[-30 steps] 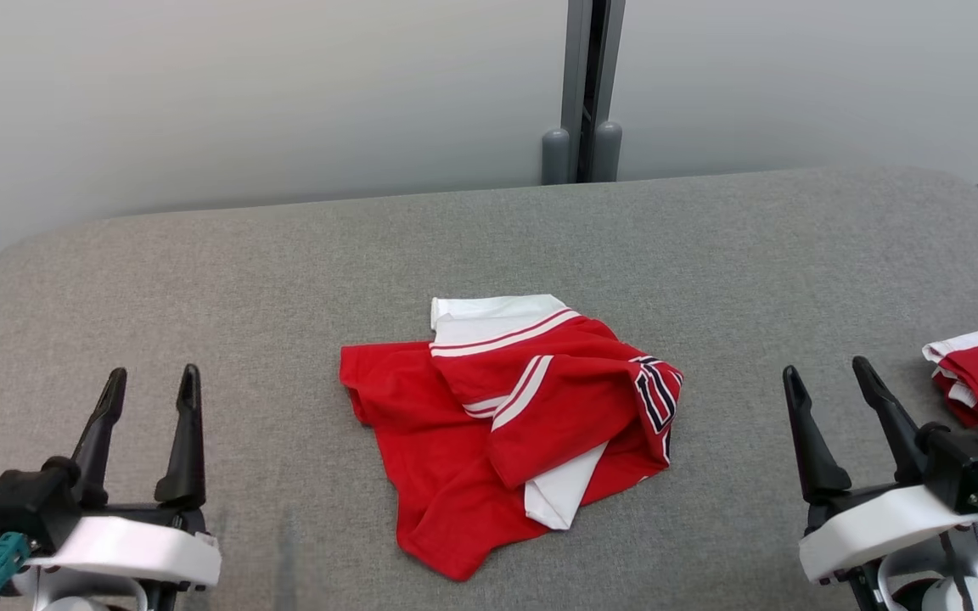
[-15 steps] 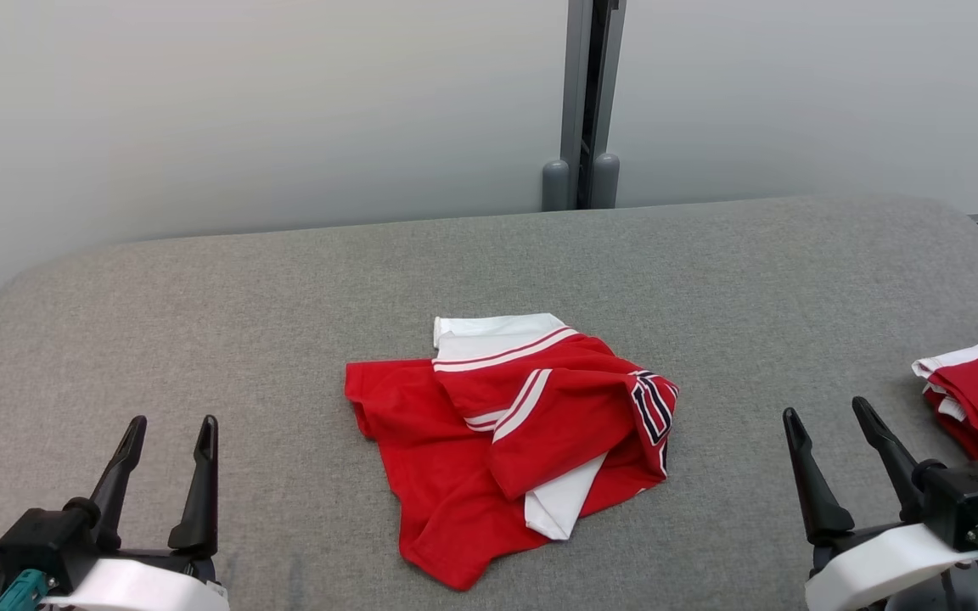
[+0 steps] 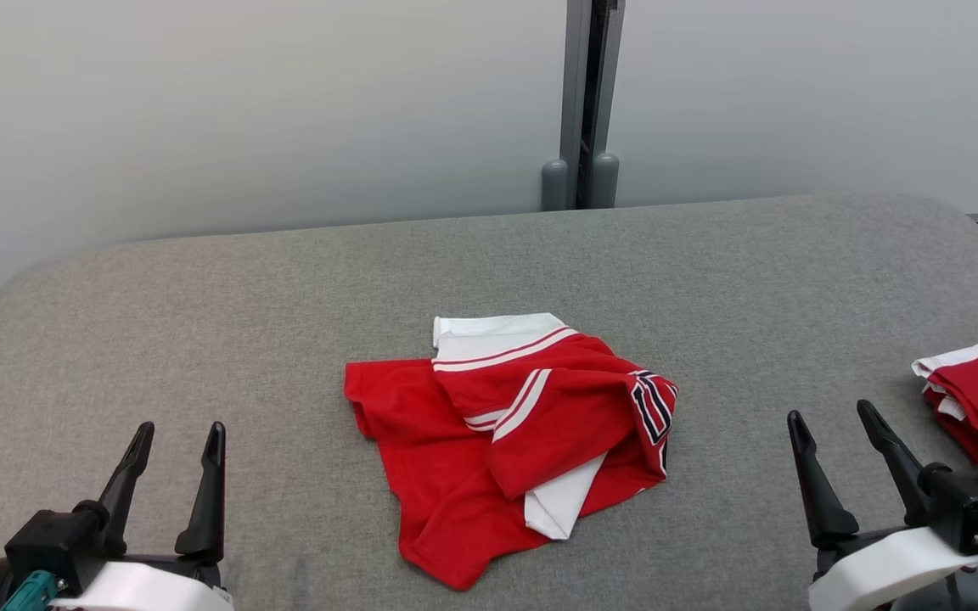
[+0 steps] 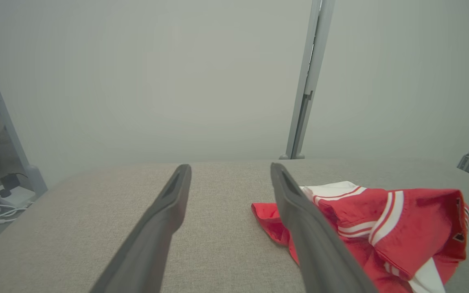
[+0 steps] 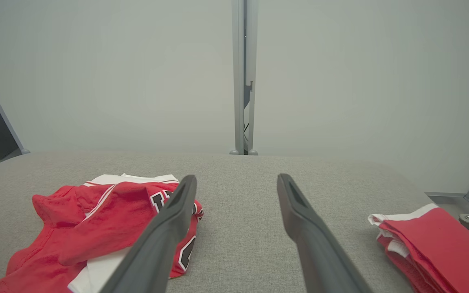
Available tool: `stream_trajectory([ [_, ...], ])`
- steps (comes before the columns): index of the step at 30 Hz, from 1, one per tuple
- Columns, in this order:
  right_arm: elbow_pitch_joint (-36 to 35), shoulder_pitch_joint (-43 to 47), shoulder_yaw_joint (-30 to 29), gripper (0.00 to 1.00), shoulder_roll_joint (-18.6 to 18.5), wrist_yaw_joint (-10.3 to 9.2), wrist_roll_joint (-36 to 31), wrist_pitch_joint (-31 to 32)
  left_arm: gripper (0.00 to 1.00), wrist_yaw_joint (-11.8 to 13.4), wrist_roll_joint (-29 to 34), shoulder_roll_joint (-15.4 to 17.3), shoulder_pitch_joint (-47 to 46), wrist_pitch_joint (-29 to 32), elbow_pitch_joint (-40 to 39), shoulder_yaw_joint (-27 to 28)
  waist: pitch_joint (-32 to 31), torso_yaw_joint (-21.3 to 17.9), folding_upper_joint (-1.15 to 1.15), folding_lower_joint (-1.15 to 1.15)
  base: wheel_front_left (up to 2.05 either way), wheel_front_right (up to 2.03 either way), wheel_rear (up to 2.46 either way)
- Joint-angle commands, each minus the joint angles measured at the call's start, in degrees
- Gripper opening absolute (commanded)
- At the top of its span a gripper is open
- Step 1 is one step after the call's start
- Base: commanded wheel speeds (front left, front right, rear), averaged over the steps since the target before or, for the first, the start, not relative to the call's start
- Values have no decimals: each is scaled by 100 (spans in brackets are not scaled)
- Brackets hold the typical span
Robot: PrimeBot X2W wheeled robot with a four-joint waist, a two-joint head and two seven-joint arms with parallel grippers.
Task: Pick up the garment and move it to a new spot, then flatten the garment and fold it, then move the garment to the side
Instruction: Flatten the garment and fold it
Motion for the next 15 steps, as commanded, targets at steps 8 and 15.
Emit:
stream_trajectory([
  [8,27,-28,-16,100,-6,-4,14,-14,100,34,5,25,-78,36,-32,-43,24,43,0,0,0,0,0],
  [15,62,-113,229,100,-4,-4,-27,35,100,23,44,26,-186,61,-13,-120,76,125,0,0,0,0,0],
])
